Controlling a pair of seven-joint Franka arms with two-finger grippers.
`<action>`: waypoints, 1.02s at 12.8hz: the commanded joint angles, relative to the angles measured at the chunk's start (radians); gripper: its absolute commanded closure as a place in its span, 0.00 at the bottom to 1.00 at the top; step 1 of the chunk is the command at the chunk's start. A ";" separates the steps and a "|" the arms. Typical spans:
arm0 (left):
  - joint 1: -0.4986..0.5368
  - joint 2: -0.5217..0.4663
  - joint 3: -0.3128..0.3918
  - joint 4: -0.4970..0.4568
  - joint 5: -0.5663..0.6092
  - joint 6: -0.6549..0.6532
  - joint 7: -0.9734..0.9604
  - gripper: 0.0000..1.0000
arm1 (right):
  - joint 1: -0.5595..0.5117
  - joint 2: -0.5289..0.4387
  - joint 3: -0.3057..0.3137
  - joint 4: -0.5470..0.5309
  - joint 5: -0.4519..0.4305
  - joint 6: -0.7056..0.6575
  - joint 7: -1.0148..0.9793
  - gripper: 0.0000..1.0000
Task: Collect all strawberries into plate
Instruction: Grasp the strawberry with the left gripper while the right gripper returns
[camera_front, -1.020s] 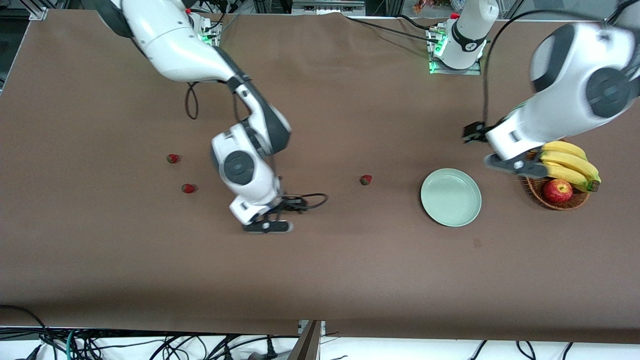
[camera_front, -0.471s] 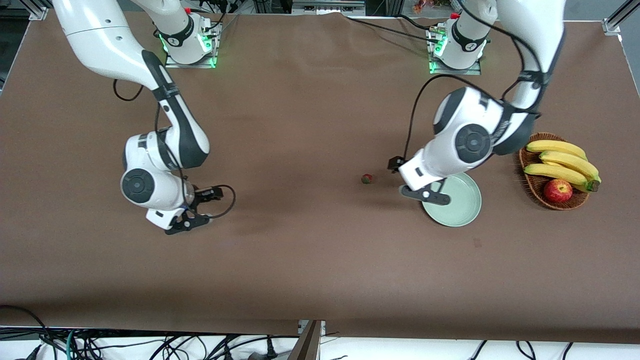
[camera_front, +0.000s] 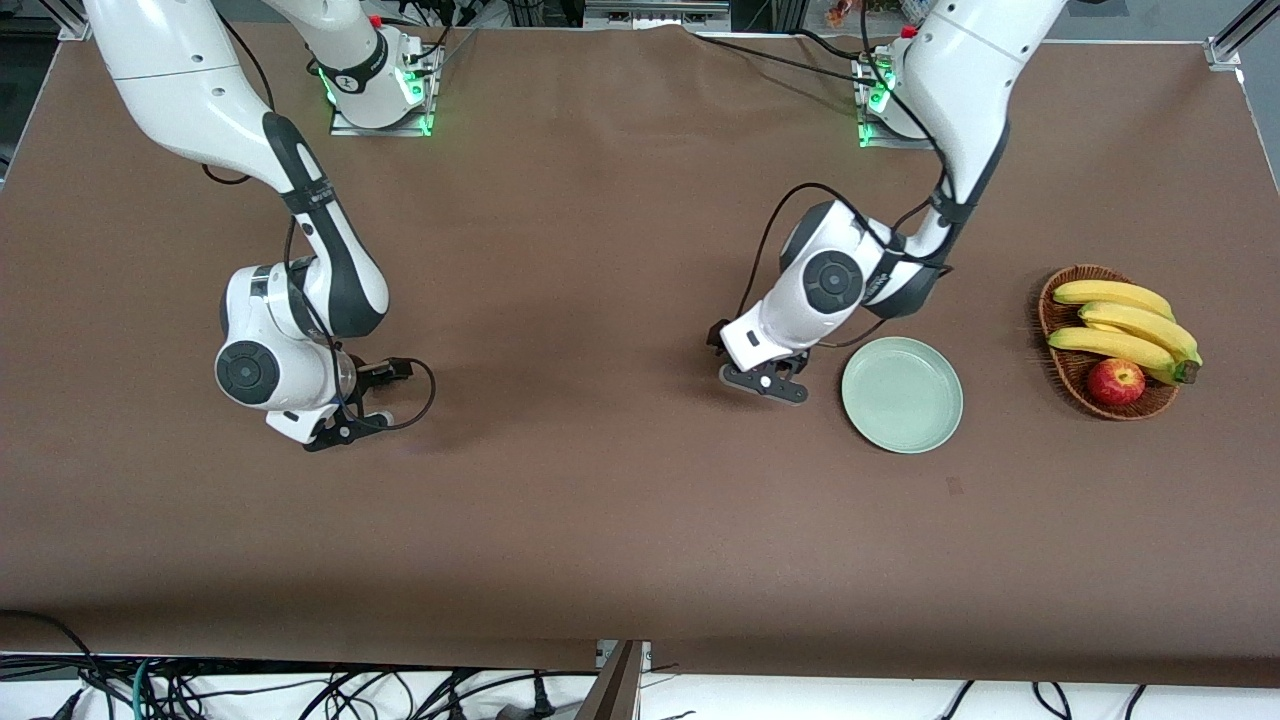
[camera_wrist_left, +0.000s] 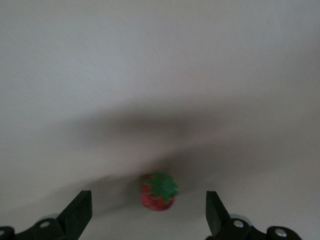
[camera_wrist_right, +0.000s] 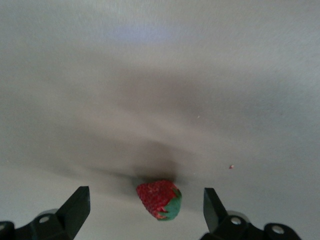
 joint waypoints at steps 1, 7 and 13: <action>-0.031 -0.008 0.015 -0.017 0.024 0.016 -0.028 0.08 | -0.002 -0.027 0.003 -0.050 -0.001 0.017 -0.011 0.00; -0.027 0.003 0.014 -0.013 0.087 0.033 -0.035 0.84 | -0.003 -0.021 0.003 -0.052 -0.001 0.009 -0.011 0.76; 0.096 -0.201 0.018 0.045 0.099 -0.389 0.062 0.90 | 0.004 -0.024 0.015 -0.036 0.003 0.009 0.018 1.00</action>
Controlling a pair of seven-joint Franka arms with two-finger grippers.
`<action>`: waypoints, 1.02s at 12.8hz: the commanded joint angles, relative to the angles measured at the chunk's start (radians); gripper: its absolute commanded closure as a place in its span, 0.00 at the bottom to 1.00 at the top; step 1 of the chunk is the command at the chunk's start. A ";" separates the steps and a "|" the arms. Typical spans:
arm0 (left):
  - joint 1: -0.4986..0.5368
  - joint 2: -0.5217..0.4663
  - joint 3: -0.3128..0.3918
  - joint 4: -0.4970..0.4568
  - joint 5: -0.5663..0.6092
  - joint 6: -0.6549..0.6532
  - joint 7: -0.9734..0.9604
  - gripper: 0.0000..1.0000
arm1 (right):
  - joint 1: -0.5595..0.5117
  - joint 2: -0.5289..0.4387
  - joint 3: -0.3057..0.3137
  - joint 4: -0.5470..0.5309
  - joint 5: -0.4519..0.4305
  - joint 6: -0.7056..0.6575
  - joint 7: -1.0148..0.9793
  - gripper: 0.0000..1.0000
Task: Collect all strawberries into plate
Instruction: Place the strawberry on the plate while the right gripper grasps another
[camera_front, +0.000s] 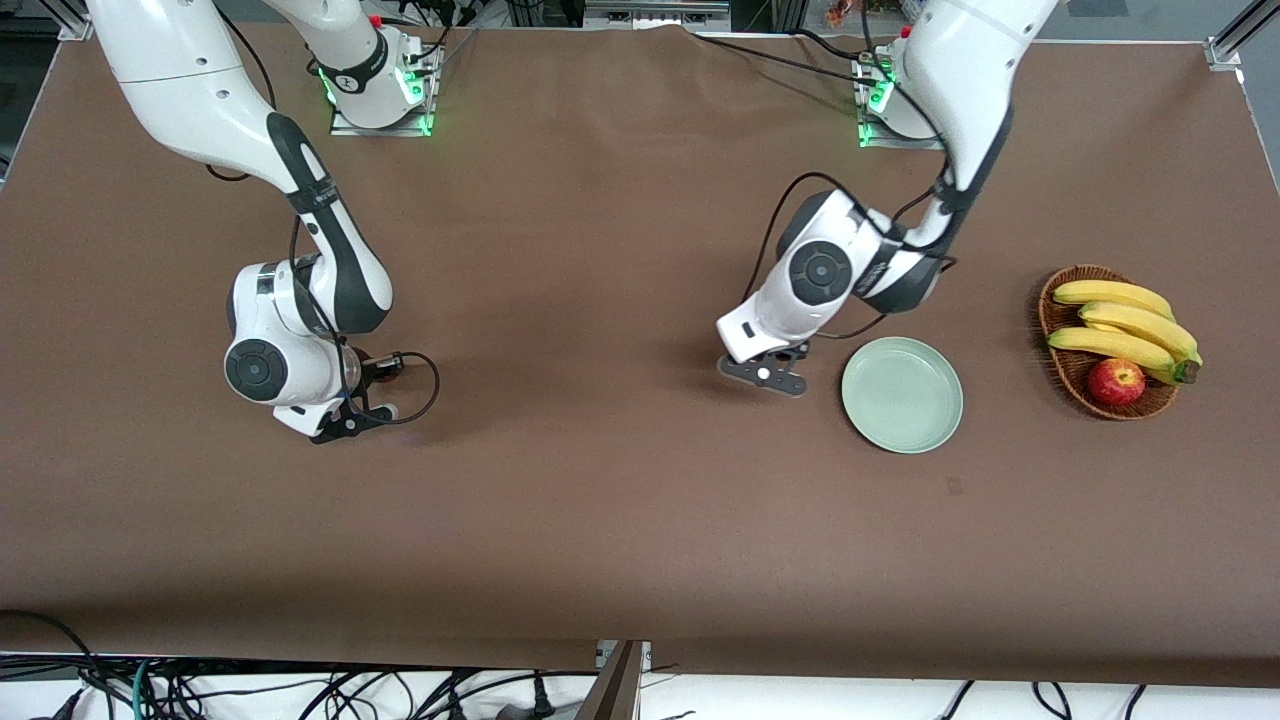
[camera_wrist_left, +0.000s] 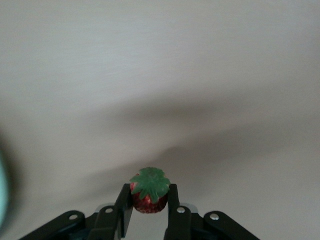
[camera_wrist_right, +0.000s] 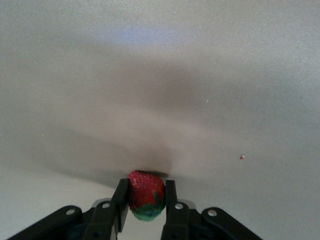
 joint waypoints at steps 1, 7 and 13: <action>0.115 -0.103 -0.002 0.003 0.042 -0.155 0.159 0.90 | 0.009 -0.019 0.043 -0.011 0.004 0.017 0.055 1.00; 0.377 -0.017 -0.002 -0.025 0.048 -0.063 0.762 0.86 | 0.197 0.138 0.194 0.262 0.007 0.077 0.659 1.00; 0.422 0.075 -0.002 -0.054 0.048 0.086 0.928 0.56 | 0.478 0.442 0.220 0.637 0.005 0.421 1.189 1.00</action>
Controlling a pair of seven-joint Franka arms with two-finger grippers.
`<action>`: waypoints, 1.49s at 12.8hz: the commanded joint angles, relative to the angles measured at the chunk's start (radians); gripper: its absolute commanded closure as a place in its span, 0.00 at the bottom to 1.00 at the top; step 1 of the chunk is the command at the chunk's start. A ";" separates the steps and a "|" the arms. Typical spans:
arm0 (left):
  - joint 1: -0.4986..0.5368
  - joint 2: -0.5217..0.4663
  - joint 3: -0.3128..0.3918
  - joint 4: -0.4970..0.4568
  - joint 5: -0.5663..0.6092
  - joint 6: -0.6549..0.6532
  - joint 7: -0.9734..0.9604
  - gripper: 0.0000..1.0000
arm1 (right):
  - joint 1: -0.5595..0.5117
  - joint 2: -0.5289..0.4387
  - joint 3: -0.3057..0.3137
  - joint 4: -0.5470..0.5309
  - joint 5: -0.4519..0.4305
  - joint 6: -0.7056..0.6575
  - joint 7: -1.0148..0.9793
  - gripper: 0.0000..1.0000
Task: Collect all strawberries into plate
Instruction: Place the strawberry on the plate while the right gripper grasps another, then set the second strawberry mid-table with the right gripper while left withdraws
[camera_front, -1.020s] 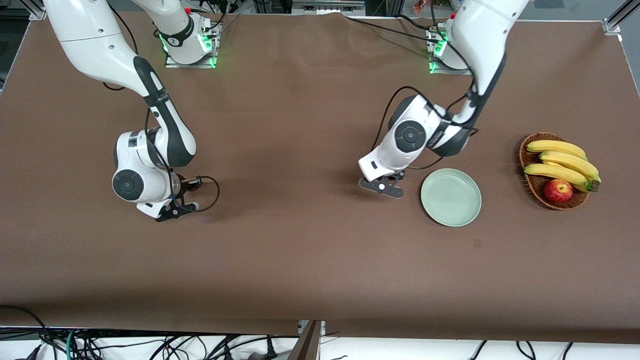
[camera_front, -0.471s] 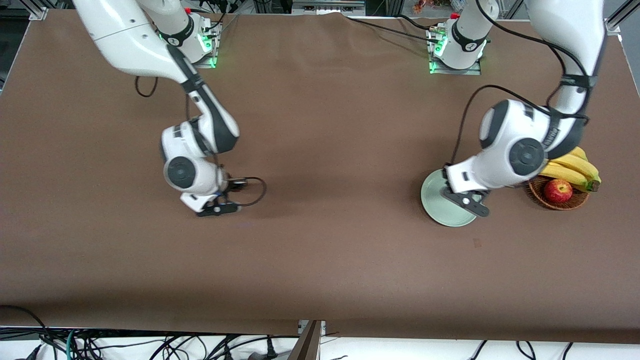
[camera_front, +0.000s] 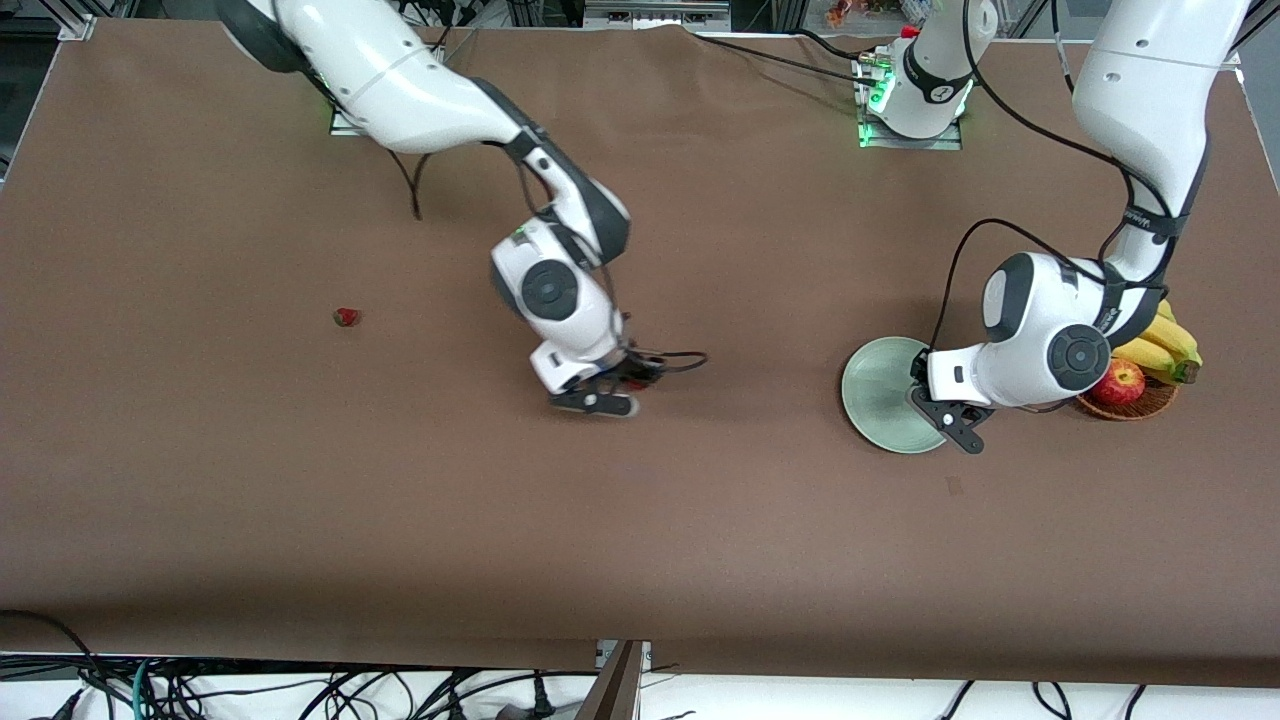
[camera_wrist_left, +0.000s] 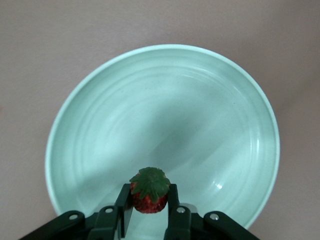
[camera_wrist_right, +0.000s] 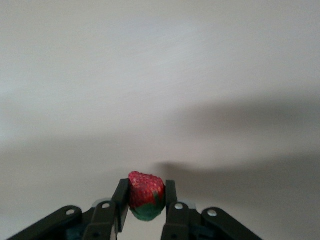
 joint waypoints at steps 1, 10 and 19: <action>0.008 -0.006 -0.010 -0.003 0.010 0.009 0.044 0.21 | 0.086 0.157 -0.002 0.149 0.000 0.155 0.116 1.00; 0.006 -0.190 -0.118 0.016 -0.066 -0.170 -0.259 0.00 | 0.012 0.038 0.001 0.174 0.002 -0.040 0.054 0.00; -0.178 0.035 -0.214 -0.001 -0.079 0.322 -0.763 0.00 | -0.393 -0.448 -0.036 -0.346 0.000 -0.482 -0.739 0.00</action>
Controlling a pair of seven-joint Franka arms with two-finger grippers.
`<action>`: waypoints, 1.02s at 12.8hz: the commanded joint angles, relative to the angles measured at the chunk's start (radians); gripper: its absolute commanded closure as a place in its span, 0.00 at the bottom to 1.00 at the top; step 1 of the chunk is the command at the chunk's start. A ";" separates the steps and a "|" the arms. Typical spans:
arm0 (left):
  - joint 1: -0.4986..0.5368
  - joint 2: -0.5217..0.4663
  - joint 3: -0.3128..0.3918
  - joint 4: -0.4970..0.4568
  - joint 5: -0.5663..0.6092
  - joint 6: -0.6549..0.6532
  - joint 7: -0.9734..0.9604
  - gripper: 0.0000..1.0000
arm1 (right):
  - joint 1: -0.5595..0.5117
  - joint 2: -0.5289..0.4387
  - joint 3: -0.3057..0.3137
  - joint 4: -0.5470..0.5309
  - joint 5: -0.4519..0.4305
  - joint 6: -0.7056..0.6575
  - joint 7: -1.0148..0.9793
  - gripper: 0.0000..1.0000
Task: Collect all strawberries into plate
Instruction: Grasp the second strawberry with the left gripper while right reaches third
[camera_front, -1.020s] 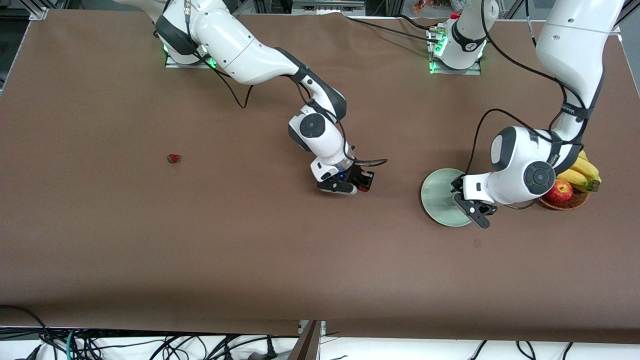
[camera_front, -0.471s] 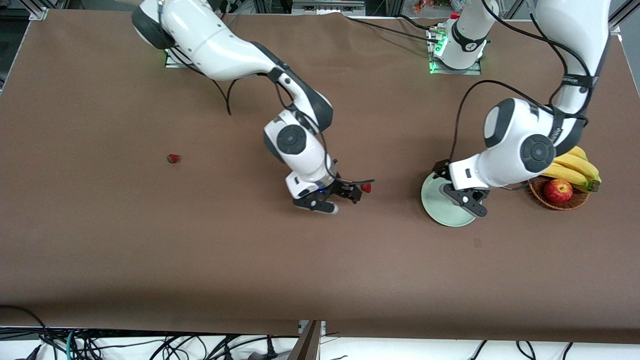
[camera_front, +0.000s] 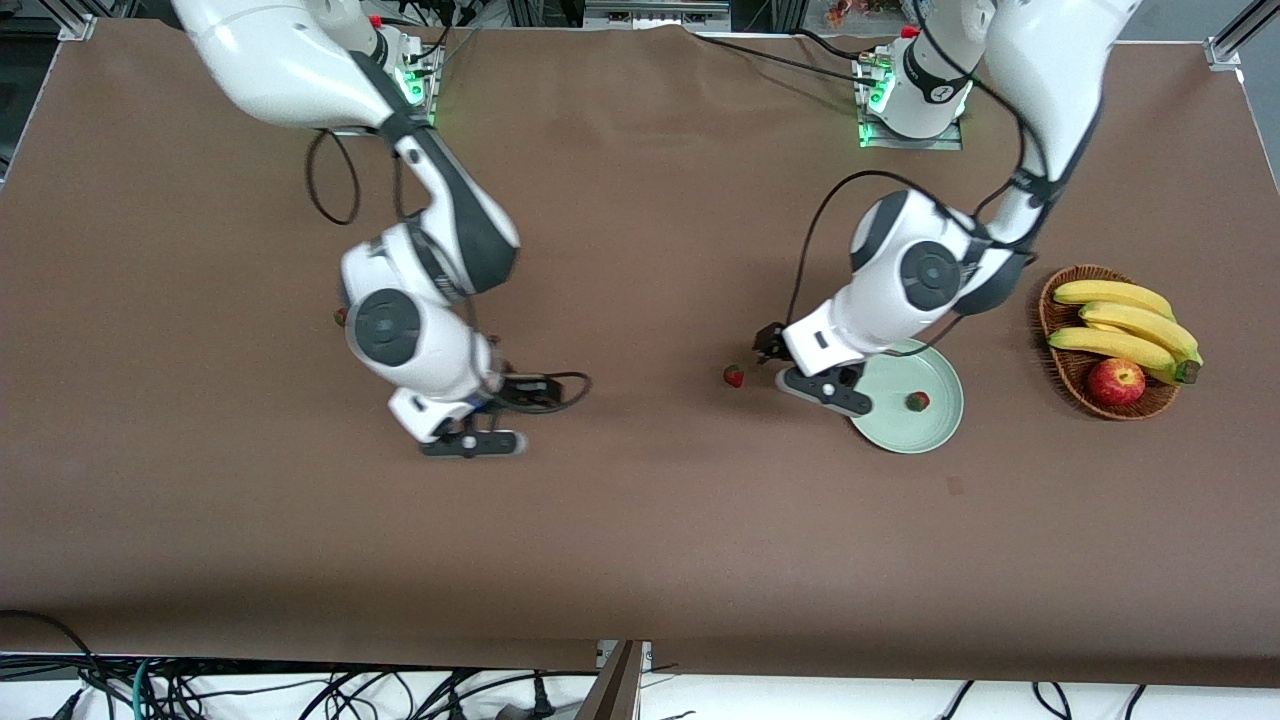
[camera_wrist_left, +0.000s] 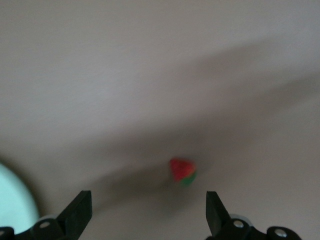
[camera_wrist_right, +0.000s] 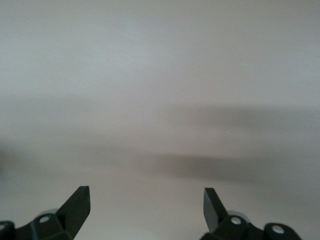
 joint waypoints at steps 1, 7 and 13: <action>-0.031 0.114 0.006 0.012 0.003 0.144 -0.008 0.00 | -0.063 -0.154 -0.062 -0.221 0.000 -0.079 -0.182 0.00; -0.069 0.144 0.010 -0.028 0.003 0.198 -0.051 0.54 | -0.139 -0.249 -0.192 -0.533 -0.011 -0.017 -0.325 0.00; -0.030 0.018 0.013 -0.028 0.004 0.021 -0.044 0.96 | -0.159 -0.263 -0.221 -0.734 -0.017 0.151 -0.365 0.00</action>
